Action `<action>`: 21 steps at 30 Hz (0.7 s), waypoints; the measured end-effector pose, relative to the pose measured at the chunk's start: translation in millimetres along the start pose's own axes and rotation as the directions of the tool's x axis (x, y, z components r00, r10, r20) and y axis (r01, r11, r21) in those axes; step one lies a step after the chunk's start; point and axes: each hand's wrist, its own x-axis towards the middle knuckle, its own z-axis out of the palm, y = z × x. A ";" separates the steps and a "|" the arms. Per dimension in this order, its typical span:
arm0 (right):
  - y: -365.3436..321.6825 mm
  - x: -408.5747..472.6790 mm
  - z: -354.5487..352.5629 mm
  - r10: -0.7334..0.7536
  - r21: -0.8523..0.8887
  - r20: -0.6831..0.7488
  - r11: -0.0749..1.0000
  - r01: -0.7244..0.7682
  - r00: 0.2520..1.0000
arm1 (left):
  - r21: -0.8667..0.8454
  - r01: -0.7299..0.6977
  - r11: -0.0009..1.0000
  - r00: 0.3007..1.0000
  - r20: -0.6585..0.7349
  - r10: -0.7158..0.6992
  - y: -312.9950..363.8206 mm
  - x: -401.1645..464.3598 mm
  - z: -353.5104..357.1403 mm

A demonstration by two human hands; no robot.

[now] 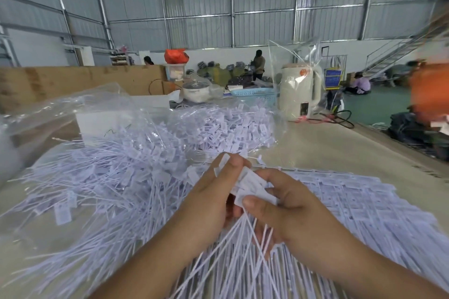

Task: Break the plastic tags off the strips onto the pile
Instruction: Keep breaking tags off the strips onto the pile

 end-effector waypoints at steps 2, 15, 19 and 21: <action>2.3 1.3 -0.6 0.013 0.054 -0.013 0.998 -0.012 1.000 | 0.025 -0.064 0.998 0.997 0.047 0.063 -2.5 -1.5 0.9; 1.6 4.8 -6.6 0.038 0.142 -0.006 0.989 -0.037 0.999 | 0.578 -0.169 0.798 0.971 -0.040 0.235 -11.3 -3.6 17.2; -0.7 4.4 -8.4 0.029 0.185 -0.004 0.982 -0.028 1.000 | 0.125 -0.115 0.985 0.993 0.026 0.113 -17.1 -2.2 25.1; 0.1 6.2 -8.5 0.026 0.202 -0.010 0.979 -0.024 1.000 | 0.057 -0.135 0.989 0.991 0.008 0.134 -21.7 -0.9 25.7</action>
